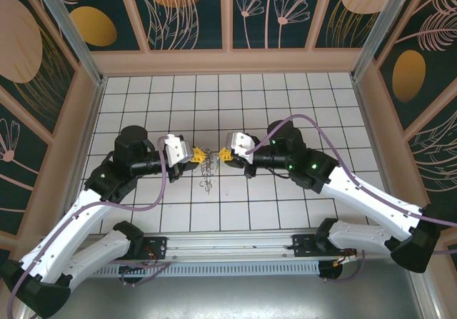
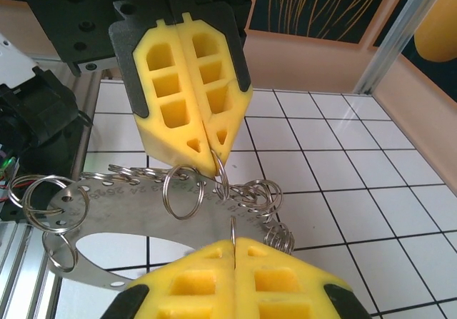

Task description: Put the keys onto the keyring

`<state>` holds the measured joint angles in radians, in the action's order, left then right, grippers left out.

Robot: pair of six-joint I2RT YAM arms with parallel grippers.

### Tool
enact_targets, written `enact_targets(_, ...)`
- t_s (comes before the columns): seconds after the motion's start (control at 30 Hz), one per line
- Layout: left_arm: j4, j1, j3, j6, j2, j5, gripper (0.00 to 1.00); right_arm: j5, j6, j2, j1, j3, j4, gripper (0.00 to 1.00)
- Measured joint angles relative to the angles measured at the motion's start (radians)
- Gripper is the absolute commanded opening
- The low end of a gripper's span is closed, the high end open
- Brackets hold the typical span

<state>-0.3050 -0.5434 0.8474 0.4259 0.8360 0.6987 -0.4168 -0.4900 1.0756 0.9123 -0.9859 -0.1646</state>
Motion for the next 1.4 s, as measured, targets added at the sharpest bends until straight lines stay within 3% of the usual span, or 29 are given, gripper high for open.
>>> enact_targets(1.4,0.0,-0.003,0.0,0.0,0.01,-0.012,0.0,-0.049,0.028,0.073,0.006,-0.024,0.056,0.0)
